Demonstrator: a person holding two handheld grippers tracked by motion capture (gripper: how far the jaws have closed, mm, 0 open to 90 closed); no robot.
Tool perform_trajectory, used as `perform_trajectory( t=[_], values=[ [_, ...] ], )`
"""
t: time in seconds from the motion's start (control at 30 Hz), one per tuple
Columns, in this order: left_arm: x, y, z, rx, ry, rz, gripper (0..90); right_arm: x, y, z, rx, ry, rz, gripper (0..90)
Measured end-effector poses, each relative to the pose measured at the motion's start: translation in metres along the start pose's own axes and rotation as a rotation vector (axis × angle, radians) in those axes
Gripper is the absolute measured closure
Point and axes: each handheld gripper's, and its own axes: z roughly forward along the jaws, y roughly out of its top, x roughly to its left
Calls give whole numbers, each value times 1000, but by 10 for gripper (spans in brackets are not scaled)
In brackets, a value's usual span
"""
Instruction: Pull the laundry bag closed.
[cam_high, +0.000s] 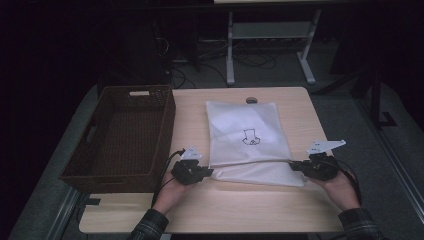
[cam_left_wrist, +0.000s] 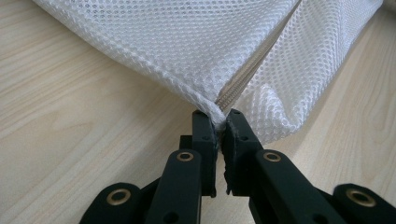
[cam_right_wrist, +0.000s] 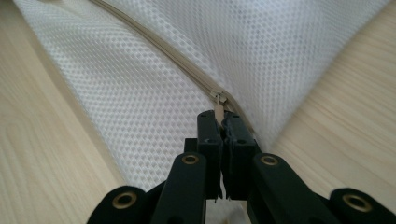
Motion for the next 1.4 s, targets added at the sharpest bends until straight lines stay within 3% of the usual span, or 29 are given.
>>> perform_trajectory(
  t=[0.27, 0.37, 0.47, 0.6, 0.67, 0.77, 0.87, 0.93, 1.03, 1.13, 1.4],
  values=[
    [-1, 0, 2, 4, 2, 7, 842, -14, -11, -6, -3, 4, 30, 860],
    [0, -1, 3, 17, 8, 8, 835, -13, -11, -3, 4, -5, 16, 838],
    [1, -3, 2, 20, 11, 1, 809, -13, -12, -3, -16, -12, 13, 674],
    [1, -4, 2, 18, 16, 13, 705, -17, -14, -1, -52, 41, 57, 485],
    [1, -3, 2, 13, 21, 15, 607, -17, -14, 2, -53, 49, 54, 375],
    [2, -3, 1, -5, 37, 18, 442, -13, -13, 8, -58, 21, 61, 235],
    [2, -3, -1, -33, 60, 26, 278, -11, -12, 11, -71, -3, 66, 146],
    [2, -3, -2, -39, 75, 24, 206, -10, -12, 11, -95, -14, 75, 136],
    [1, -3, -3, -42, 102, 16, 180, -9, -11, 12, -117, -54, 96, 133],
    [1, -3, -5, -49, 118, 7, 178, -8, -10, 9, -133, -65, 104, 130],
    [-8, -8, -16, -46, 124, 37, 177, -2, -14, 2, -143, -98, 109, 130]
  ],
)
